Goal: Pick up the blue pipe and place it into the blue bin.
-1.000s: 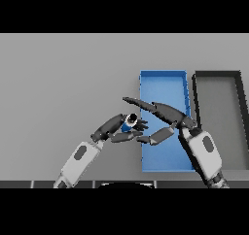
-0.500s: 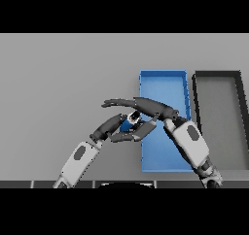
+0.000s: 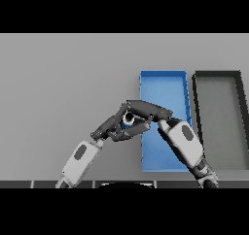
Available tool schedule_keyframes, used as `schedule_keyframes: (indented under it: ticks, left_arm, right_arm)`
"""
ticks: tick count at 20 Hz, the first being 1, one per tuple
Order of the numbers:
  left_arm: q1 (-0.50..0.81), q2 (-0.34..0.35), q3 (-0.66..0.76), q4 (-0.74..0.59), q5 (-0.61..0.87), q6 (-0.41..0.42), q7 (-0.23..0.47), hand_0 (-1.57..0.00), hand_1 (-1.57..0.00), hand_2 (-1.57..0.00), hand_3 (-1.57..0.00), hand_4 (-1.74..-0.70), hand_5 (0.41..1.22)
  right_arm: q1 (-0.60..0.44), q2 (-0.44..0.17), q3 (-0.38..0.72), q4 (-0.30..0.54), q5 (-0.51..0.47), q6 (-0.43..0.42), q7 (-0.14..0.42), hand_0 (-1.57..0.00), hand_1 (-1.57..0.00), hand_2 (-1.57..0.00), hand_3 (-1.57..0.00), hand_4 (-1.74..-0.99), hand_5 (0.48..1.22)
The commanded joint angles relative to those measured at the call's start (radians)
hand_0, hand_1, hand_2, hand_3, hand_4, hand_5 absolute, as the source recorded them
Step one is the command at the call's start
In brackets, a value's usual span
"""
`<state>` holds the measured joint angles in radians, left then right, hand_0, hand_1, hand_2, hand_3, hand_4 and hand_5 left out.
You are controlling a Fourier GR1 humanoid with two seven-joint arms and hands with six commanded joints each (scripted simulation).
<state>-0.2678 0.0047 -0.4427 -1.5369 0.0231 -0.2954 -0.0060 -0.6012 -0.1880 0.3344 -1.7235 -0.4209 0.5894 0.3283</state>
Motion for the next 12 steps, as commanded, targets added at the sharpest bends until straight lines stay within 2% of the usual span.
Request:
schedule_keyframes:
  ticks: [1,3,4,5,8,9,10,11,12]
  left_arm:
    - [0.005,-0.003,0.0,-0.003,0.0,0.001,-0.004,-1.57,-1.57,-1.57,-1.46,-1.71,1.221]
    - [0.002,-0.007,0.007,0.002,-0.009,-0.001,0.0,-1.57,-1.57,-1.57,-1.44,-1.72,1.221]
    - [0.005,0.001,0.013,-0.008,-0.005,-0.009,-0.012,-1.57,-1.57,-1.57,-1.44,-1.73,1.221]
    - [0.005,-0.002,0.01,-0.015,-0.012,-0.007,-0.007,-1.57,-1.57,-1.57,-1.43,-1.73,1.221]
    - [0.005,0.0,0.009,-0.014,-0.03,0.007,-0.02,-1.57,-1.57,-1.57,-1.42,-1.73,1.221]
    - [-0.001,0.001,0.011,-0.012,-0.041,0.012,-0.024,-1.57,-1.57,-1.57,-1.42,-1.73,1.221]
    - [-0.002,0.009,0.01,-0.008,-0.067,0.028,-0.059,-1.57,-1.57,-1.57,-1.45,-1.72,1.221]
    - [0.01,0.016,0.001,-0.019,-0.09,0.041,-0.063,-1.46,-1.34,-1.29,-1.17,-1.6,1.221]
    - [0.017,0.03,0.0,-0.023,-0.087,0.018,-0.074,-1.17,-1.07,-1.03,-0.93,-1.47,1.221]
  right_arm:
    - [0.0,0.008,0.008,-0.001,0.02,-0.008,-0.01,-1.43,-1.43,-1.43,-1.3,-1.665,0.987]
    - [0.008,0.005,0.012,-0.003,0.039,-0.003,-0.04,-1.48,-1.48,-1.48,-1.4,-1.692,1.071]
    - [-0.001,0.009,0.019,-0.01,0.039,-0.008,-0.032,-1.5,-1.5,-1.5,-1.43,-1.702,1.101]
    - [0.005,0.01,0.017,-0.013,0.043,-0.008,-0.05,-1.51,-1.51,-1.51,-1.46,-1.71,1.125]
    - [0.02,0.025,0.01,-0.028,0.042,-0.026,-0.031,-1.54,-1.54,-1.54,-1.52,-1.725,1.172]
    - [0.031,0.023,-0.003,-0.032,0.051,-0.025,-0.051,-1.55,-1.55,-1.55,-1.53,-1.728,1.182]
    - [0.026,0.04,0.0,-0.03,0.069,-0.032,-0.046,-1.55,-1.55,-1.55,-1.54,-1.731,1.19]
    - [0.028,0.042,-0.006,-0.029,0.079,-0.029,-0.052,-1.56,-1.56,-1.56,-1.54,-1.733,1.196]
    - [0.019,0.055,-0.008,-0.03,0.079,-0.034,-0.022,-1.56,-1.56,-1.56,-1.55,-1.734,1.201]
